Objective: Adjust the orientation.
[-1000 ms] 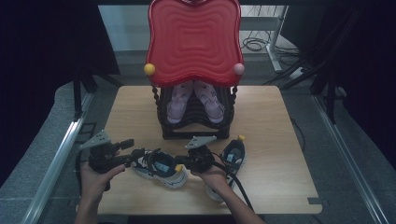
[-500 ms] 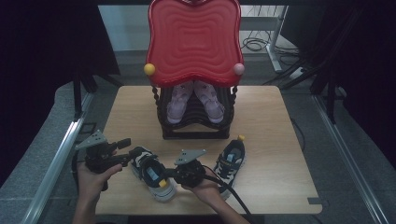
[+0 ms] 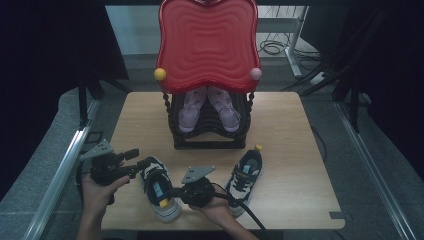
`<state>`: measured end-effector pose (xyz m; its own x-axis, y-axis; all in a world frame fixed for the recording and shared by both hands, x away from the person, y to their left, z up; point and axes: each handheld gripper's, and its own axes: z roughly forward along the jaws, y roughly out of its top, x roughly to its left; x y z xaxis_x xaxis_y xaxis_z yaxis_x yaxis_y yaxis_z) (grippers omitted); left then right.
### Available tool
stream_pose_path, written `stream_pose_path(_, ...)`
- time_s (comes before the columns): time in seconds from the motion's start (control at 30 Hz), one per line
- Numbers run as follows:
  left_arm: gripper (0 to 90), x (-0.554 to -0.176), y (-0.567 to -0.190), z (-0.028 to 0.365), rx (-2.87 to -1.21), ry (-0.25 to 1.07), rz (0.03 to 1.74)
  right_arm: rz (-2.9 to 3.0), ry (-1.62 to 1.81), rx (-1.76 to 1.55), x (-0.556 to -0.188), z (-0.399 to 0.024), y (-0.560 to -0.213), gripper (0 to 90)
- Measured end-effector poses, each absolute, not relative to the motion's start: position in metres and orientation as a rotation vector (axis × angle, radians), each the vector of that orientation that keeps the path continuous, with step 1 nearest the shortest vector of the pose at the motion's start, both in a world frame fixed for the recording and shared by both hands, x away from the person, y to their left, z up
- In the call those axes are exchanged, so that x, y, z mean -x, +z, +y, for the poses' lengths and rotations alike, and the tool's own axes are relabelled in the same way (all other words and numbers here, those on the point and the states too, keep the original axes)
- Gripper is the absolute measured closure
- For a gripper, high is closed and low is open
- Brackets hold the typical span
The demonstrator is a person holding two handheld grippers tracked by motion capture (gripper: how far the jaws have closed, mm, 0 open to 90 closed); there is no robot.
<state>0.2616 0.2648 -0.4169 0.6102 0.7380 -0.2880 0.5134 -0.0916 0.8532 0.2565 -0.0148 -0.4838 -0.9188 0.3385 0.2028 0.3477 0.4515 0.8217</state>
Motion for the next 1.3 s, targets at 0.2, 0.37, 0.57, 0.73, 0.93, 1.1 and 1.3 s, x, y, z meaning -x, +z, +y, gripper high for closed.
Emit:
stream_pose_path(0.2, 33.1, -0.261, -0.417, 0.269, -1.746, 0.266, 1.036, -2.65, -1.532, 0.606, -0.253, -0.01, -0.487, 89.0)
stream_pose_path(0.37, 33.1, -0.261, -0.418, 0.268, -1.751, 0.264, 1.033, -2.647, -1.551, 0.598, -0.251, -0.008, -0.489, 89.1)
stream_pose_path(0.57, 33.1, -0.261, -0.418, 0.268, -1.754, 0.264, 1.034, -2.633, -1.555, 0.589, -0.249, -0.003, -0.493, 89.1)
stream_pose_path(0.73, 33.1, -0.26, -0.419, 0.269, -1.756, 0.262, 1.038, -2.624, -1.551, 0.581, -0.248, 0.001, -0.497, 89.1)
stream_pose_path(0.93, 33.1, -0.26, -0.419, 0.269, -1.758, 0.261, 1.038, -2.627, -1.557, 0.553, -0.248, 0.006, -0.501, 89.1)
stream_pose_path(1.1, 33.1, -0.26, -0.419, 0.271, -1.755, 0.262, 1.041, -2.62, -1.56, 0.524, -0.247, 0.012, -0.503, 89.1)
stream_pose_path(1.3, 33.2, -0.26, -0.419, 0.272, -1.753, 0.261, 1.042, -2.615, -1.564, 0.496, -0.245, 0.021, -0.504, 89.1)
